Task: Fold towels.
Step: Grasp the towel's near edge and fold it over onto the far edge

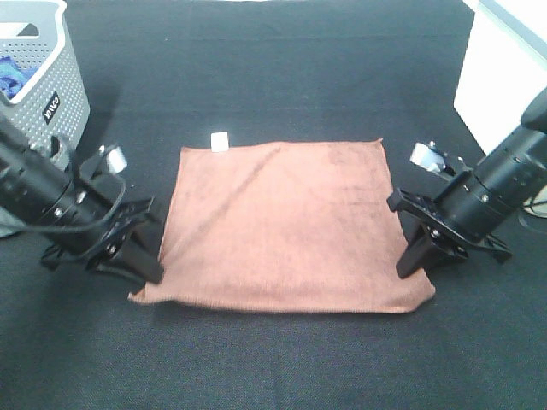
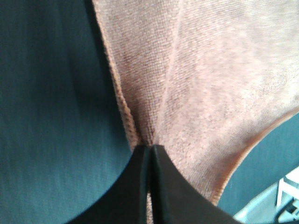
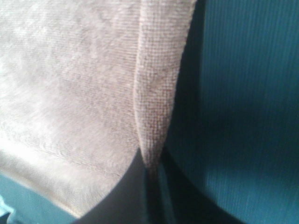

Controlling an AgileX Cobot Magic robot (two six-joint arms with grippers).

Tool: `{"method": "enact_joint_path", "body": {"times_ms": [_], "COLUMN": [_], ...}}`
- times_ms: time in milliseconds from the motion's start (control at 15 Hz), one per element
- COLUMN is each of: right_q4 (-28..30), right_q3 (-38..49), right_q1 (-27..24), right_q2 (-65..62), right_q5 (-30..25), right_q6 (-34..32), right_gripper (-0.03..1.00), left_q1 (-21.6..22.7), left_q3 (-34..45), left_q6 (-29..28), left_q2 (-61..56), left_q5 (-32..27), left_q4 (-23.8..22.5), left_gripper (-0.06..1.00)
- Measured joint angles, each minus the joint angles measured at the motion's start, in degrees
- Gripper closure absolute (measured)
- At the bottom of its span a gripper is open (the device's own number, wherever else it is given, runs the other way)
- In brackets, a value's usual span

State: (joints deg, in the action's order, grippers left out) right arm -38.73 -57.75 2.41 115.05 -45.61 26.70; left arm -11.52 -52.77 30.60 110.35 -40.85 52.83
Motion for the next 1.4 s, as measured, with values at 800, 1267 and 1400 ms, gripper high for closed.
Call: {"method": "enact_joint_path", "body": {"times_ms": [800,1267,1400], "right_q4": [-6.93,-1.32,-1.03], "right_q3": [-26.13,-41.42,-41.54], "right_q1": [0.00,0.00,0.00], "right_q2": [8.31,19.54,19.77], "right_q5": [4.01,4.01,4.01], "right_q6": [3.55,-4.24,-4.30], "right_gripper": [0.97,0.79,0.64], "left_q1": [0.00,0.00,0.00], "left_q3": [-17.02,-31.05,-31.11], "left_q6": [4.76,4.53,4.47], "left_q2": [2.81,15.24,15.53], "left_q5": [12.55,15.87,15.93], "left_q4": [6.76,6.36,6.30], "left_gripper": [0.94,0.87,0.77]}}
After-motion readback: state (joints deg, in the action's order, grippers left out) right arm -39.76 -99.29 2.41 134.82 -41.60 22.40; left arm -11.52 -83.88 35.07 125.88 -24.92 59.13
